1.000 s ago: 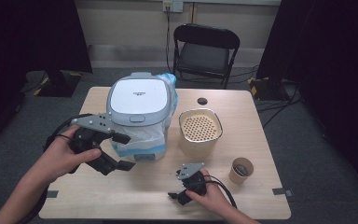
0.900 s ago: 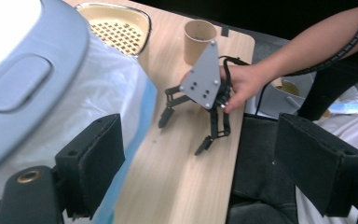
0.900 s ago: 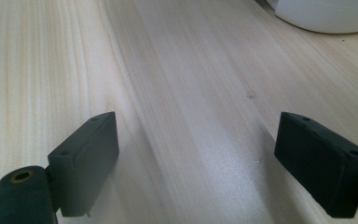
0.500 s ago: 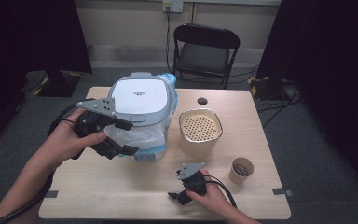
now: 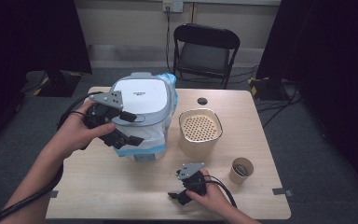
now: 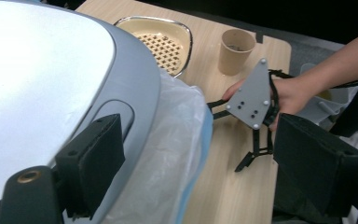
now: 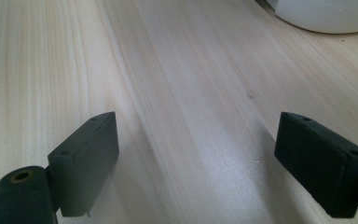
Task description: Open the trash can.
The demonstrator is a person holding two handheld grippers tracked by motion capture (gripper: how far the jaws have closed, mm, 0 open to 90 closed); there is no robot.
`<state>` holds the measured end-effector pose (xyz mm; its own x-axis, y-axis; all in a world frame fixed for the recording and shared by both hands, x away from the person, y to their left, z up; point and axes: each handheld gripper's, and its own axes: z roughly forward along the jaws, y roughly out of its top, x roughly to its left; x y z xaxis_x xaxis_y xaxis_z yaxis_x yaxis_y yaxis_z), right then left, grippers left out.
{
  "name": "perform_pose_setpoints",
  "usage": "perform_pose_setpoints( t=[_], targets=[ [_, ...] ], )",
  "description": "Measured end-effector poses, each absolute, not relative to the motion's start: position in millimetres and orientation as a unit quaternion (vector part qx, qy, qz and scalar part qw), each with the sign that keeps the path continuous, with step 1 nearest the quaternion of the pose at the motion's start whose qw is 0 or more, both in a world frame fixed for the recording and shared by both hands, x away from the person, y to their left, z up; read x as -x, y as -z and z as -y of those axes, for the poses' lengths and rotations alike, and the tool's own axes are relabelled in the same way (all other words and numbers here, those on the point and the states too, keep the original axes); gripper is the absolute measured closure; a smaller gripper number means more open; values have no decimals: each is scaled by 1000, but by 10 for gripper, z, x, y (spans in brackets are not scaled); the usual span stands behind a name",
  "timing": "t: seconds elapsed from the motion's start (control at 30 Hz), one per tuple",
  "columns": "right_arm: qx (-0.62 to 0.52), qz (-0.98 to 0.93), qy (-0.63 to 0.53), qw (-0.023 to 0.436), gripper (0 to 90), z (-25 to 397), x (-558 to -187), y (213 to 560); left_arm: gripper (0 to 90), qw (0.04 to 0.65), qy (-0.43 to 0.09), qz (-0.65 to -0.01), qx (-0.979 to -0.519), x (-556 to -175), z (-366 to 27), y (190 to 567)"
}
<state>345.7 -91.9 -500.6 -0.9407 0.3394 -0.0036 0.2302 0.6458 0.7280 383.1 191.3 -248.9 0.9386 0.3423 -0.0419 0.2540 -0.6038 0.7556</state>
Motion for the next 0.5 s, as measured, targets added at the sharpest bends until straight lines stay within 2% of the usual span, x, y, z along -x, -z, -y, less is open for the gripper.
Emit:
perform_pose_setpoints(
  t=[0.5],
  targets=[
    [-156, -905, -390, 70, 130, 920, -3458, 5006, 182, 415, -64, -161, -893, -3907, -1889, 2546]
  ],
)
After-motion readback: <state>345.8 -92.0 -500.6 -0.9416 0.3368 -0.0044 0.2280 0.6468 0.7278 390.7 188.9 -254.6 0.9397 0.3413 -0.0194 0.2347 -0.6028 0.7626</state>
